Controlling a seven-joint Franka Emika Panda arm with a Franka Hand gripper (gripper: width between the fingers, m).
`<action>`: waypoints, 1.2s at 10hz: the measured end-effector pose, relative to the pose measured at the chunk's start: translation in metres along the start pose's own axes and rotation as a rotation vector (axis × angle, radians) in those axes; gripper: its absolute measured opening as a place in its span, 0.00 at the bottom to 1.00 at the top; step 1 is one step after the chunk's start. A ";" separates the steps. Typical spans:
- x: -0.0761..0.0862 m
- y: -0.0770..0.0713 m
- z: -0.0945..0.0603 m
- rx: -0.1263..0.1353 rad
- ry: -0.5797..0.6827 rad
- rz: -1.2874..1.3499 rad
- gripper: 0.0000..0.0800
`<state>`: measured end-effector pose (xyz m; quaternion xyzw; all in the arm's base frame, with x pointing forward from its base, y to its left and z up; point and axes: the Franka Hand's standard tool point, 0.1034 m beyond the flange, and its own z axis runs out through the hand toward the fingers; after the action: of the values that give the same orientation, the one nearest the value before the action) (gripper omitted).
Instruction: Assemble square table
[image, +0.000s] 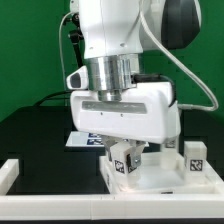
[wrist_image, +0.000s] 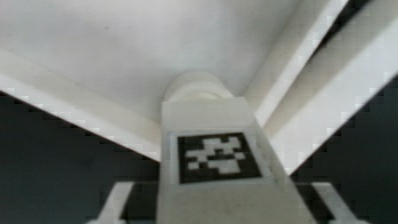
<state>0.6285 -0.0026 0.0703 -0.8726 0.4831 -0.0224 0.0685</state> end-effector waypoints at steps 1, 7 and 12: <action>0.000 0.000 0.001 0.009 -0.017 0.187 0.36; -0.004 -0.002 0.001 0.026 -0.012 0.218 0.68; -0.003 -0.004 0.002 0.041 0.034 -0.335 0.81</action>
Offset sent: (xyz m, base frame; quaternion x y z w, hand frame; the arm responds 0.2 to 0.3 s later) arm 0.0132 -0.0028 -0.0050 0.0216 0.0336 0.1246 0.9914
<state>0.6303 0.0026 0.0691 -0.9388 0.3314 -0.0583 0.0733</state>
